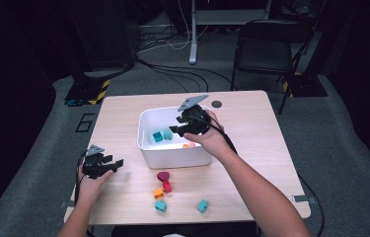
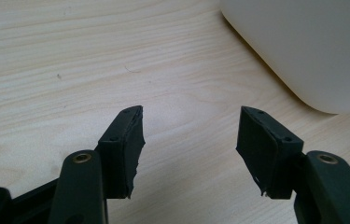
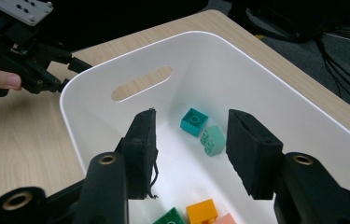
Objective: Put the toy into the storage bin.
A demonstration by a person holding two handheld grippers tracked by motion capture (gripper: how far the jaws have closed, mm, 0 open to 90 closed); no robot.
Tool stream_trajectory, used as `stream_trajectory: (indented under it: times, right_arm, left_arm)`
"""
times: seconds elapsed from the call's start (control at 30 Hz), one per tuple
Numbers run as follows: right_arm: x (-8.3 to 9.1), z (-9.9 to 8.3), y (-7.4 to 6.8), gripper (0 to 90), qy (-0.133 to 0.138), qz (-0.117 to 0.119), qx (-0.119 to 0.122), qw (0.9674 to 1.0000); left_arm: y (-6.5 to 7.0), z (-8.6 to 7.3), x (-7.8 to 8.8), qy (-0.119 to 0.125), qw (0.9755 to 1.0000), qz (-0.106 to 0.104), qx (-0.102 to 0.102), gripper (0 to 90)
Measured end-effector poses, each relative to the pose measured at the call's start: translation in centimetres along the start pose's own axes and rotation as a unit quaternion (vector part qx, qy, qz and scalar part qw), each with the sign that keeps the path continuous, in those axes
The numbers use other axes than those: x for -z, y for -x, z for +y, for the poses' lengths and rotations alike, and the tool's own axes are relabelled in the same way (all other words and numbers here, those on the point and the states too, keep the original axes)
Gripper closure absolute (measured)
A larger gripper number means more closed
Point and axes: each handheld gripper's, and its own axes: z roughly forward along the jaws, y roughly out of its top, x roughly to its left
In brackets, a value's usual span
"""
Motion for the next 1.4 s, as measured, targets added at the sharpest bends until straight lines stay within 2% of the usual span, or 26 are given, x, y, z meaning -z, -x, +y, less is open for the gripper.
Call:
stream_trajectory:
  times: [0.37,0.6,0.77,1.0,1.4]
  right_arm:
    - [3.3,-2.6,-1.3,51.9,0.021,0.002,0.008,0.9997]
    - [4.4,-4.3,-2.6,51.9,0.024,0.007,0.013,0.9996]
    - [4.7,-5.7,-3.7,51.9,0.023,0.014,0.020,0.9994]
    - [4.6,-8.5,-4.9,51.9,0.015,0.018,0.016,0.9996]
    - [3.4,-14.0,-6.8,52.1,0.001,0.029,-0.002,0.9996]
  left_arm:
    - [0.2,0.2,-0.3,-0.006,1.0000,-0.004,-0.005,40.8]
    - [0.3,0.4,-0.6,-0.008,0.9999,-0.007,-0.003,40.9]
    - [0.4,0.5,-0.7,-0.007,1.0000,-0.007,-0.002,40.9]
    - [0.6,0.7,-1.0,-0.006,0.9999,-0.011,-0.004,40.9]
    - [0.9,1.1,-1.7,-0.011,0.9997,-0.016,-0.012,40.9]
